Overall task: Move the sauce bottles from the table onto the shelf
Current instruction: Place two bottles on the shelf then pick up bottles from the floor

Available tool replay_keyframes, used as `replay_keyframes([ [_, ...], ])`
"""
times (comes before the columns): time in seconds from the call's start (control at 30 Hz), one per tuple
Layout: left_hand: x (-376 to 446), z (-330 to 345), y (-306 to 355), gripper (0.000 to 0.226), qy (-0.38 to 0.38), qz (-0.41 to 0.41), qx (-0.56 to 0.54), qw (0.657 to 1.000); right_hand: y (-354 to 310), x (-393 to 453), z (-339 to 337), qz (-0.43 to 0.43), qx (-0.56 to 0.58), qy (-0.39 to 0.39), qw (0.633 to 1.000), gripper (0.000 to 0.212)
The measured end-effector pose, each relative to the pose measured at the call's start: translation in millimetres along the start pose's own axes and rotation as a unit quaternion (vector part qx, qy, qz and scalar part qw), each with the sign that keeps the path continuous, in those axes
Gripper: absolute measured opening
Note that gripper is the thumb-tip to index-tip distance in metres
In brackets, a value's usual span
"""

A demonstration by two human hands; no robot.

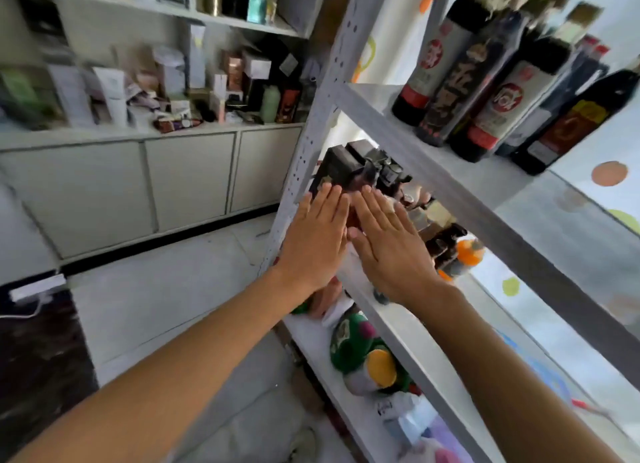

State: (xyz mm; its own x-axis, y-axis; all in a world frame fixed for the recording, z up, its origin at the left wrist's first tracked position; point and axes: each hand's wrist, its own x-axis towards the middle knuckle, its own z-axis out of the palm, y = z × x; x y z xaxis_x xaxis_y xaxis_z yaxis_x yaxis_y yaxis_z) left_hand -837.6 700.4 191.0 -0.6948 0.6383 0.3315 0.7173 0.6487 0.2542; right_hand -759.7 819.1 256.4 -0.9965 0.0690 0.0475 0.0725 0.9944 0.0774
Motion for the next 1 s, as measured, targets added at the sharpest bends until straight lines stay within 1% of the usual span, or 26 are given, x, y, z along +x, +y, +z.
replay_keyframes([
  [0.13,-28,7,-52,0.062,-0.015,-0.095,0.031,0.995,-43,34,44,-0.045,0.04,-0.012,0.998,0.062],
  [0.23,-45,16,-85,0.062,-0.045,-0.156,0.049,0.986,-64,58,77,-0.095,0.072,-0.017,0.993,0.063],
  [0.33,-61,31,-108,0.064,-0.072,-0.216,0.064,0.971,-76,75,108,-0.123,0.111,-0.051,0.985,0.06],
  [0.53,-94,75,-130,0.066,-0.145,-0.342,0.073,0.926,-96,99,190,-0.202,0.157,-0.149,0.955,0.059],
  [0.67,-120,114,-140,0.064,-0.187,-0.419,0.067,0.886,-110,104,251,-0.238,0.181,-0.199,0.933,0.059],
  [0.73,-137,136,-145,0.063,-0.204,-0.458,0.043,0.864,-117,103,279,-0.241,0.193,-0.235,0.921,0.059],
  [0.8,-160,157,-153,0.062,-0.214,-0.489,0.019,0.845,-124,99,306,-0.224,0.206,-0.27,0.914,0.059],
  [0.9,-195,189,-170,0.062,-0.231,-0.535,0.0,0.812,-137,93,350,-0.203,0.195,-0.325,0.903,0.059],
  [1.0,-223,224,-188,0.062,-0.229,-0.574,-0.029,0.785,-153,87,391,-0.184,0.199,-0.37,0.889,0.06],
])
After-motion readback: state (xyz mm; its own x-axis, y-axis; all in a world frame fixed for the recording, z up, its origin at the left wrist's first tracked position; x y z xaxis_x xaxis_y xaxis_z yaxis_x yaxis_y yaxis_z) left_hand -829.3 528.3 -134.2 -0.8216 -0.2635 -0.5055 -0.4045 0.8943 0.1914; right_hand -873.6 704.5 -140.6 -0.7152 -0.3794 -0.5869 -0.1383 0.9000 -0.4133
